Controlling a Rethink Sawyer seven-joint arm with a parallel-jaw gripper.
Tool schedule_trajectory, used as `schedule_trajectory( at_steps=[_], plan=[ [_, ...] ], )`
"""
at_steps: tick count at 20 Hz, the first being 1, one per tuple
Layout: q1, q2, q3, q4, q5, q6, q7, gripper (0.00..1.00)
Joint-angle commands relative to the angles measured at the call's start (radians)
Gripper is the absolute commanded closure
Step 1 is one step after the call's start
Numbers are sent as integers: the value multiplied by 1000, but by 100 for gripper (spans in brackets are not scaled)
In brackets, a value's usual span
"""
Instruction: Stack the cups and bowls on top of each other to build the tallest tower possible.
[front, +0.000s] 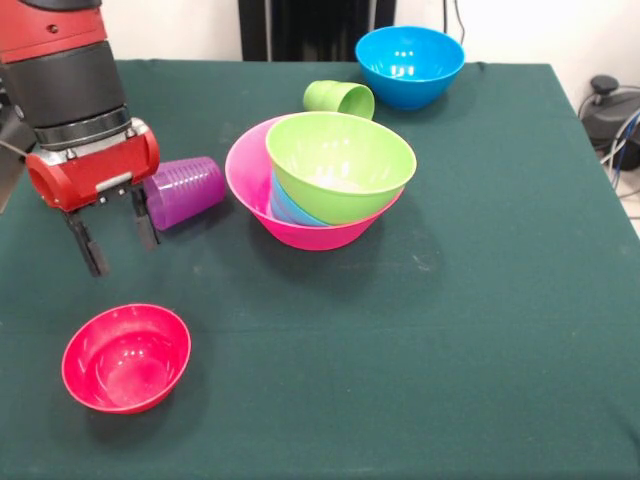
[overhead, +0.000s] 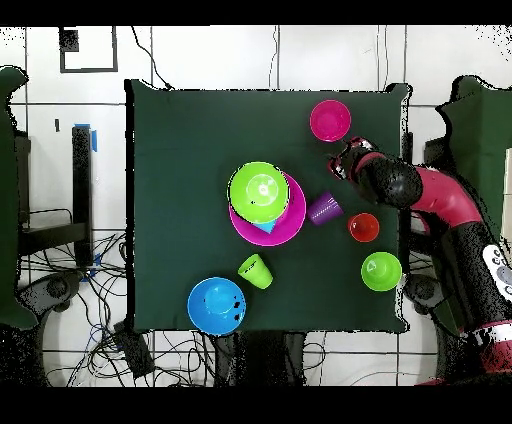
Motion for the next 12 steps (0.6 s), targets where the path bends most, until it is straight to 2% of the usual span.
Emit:
schedule_trajectory(
  at_steps=[1, 12],
  plan=[
    [6, 37, -22, -81, 136, 363, -77, 0],
    [11, 32, -43, -76, 148, 358, -50, 0]
  ],
)
